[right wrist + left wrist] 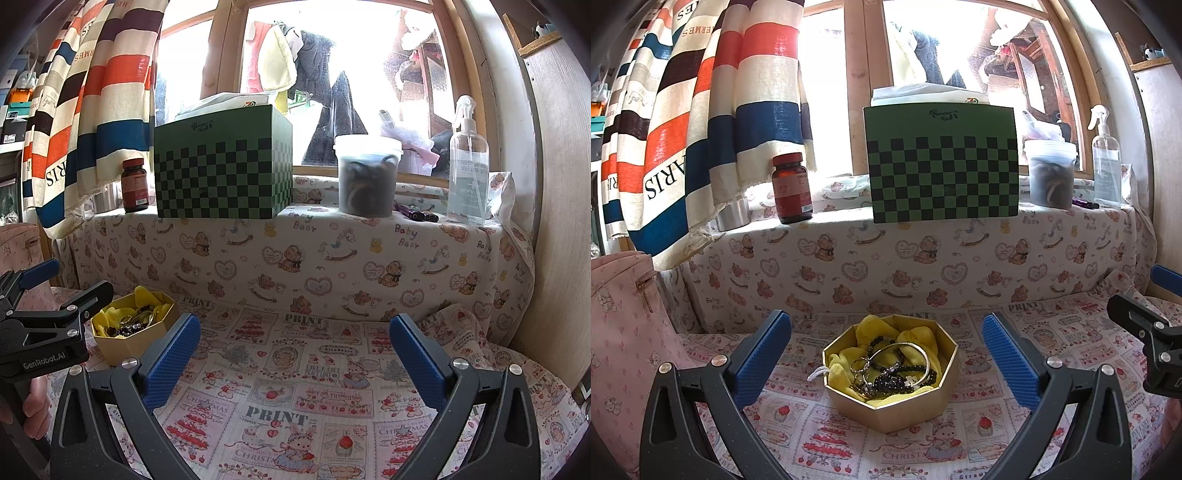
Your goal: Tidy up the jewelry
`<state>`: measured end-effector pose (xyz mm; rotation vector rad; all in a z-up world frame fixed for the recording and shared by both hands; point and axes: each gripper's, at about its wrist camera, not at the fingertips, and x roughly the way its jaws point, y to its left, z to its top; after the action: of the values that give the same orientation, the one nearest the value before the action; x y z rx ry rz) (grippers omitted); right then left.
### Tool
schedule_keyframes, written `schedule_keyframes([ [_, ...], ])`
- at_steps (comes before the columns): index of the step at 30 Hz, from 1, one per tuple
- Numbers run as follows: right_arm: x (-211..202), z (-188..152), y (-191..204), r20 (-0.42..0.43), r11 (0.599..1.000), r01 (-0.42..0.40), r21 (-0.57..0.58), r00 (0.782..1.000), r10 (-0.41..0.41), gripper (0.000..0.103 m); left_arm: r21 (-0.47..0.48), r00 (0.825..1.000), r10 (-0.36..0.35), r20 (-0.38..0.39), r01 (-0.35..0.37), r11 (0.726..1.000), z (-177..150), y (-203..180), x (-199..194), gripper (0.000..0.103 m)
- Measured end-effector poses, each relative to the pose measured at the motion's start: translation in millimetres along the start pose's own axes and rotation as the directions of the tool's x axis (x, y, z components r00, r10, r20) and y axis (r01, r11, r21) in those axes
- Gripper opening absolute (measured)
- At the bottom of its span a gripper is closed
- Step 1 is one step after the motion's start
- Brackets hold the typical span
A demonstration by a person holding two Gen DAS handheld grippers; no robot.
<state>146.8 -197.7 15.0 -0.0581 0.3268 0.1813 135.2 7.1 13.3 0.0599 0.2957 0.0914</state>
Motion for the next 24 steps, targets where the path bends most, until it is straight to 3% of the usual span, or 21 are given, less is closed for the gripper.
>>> schedule_keyframes([
  [24,0.6,0.0,-0.6,-0.002,1.000,-0.002,-0.001,1.000,0.001,0.103,0.003,1.000,-0.003,-0.003,0.003,1.000,-0.3,-2.0,0.0,0.103],
])
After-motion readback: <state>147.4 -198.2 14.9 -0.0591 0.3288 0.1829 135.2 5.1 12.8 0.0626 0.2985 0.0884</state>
